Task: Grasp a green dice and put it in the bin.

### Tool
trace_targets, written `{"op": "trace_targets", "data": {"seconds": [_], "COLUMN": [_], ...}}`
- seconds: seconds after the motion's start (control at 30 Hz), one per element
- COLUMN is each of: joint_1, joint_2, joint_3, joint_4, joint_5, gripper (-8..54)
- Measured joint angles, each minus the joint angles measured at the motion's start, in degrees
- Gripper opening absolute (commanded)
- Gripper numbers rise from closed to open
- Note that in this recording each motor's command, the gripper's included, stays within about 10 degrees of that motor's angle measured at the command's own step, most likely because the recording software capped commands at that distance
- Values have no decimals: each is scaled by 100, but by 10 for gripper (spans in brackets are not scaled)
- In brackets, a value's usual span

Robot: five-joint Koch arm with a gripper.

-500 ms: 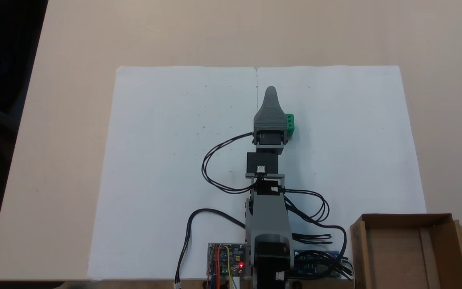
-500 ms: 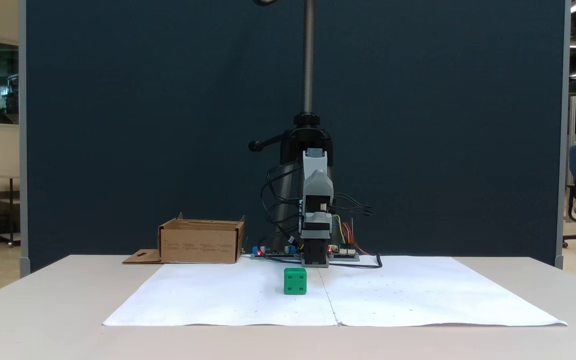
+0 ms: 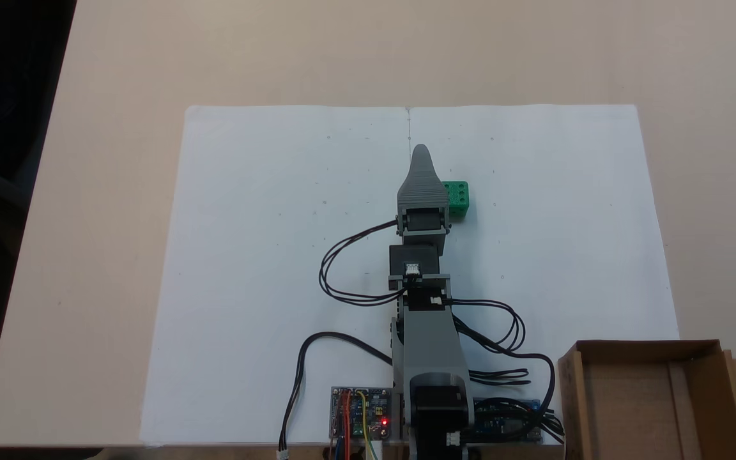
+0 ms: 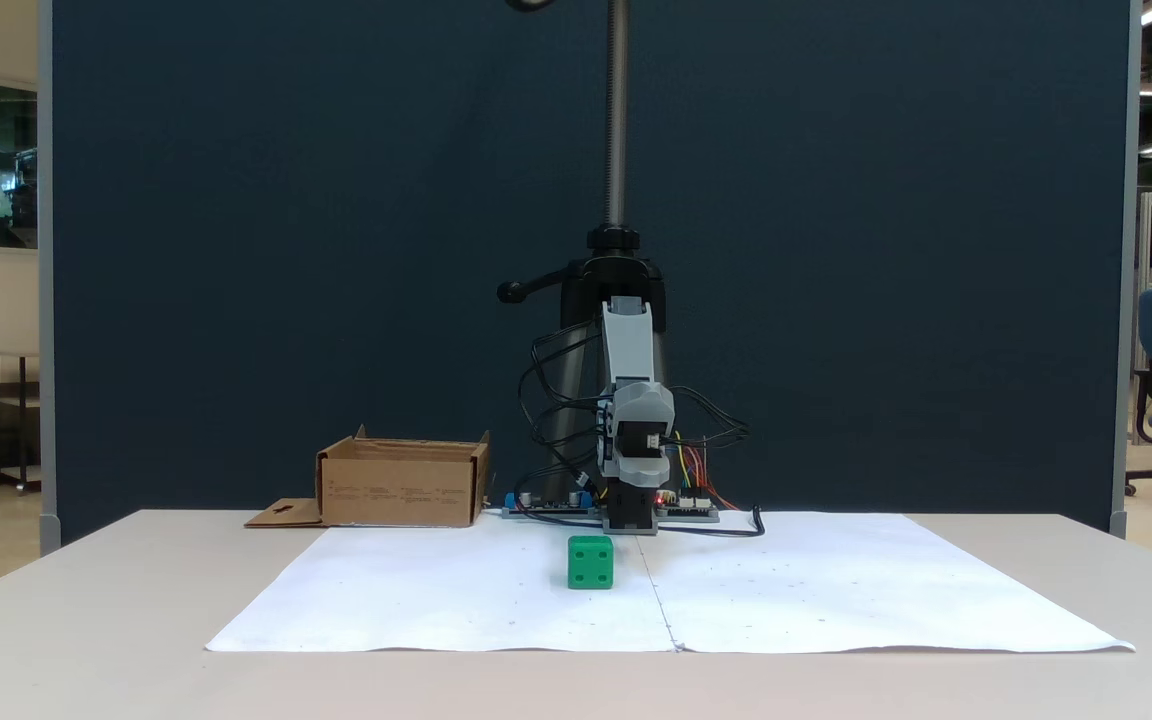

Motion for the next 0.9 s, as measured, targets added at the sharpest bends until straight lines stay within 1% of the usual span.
{"op": "trace_targets", "data": {"seconds": [0.67, 0.77, 0.9], "joint_1": [-53, -53, 53], "joint_2": [0, 0, 0], "joint_3": [-9, -9, -88], "joint_4": [0, 0, 185], "joint_5": [0, 0, 0], "gripper": [430, 415, 415]}}
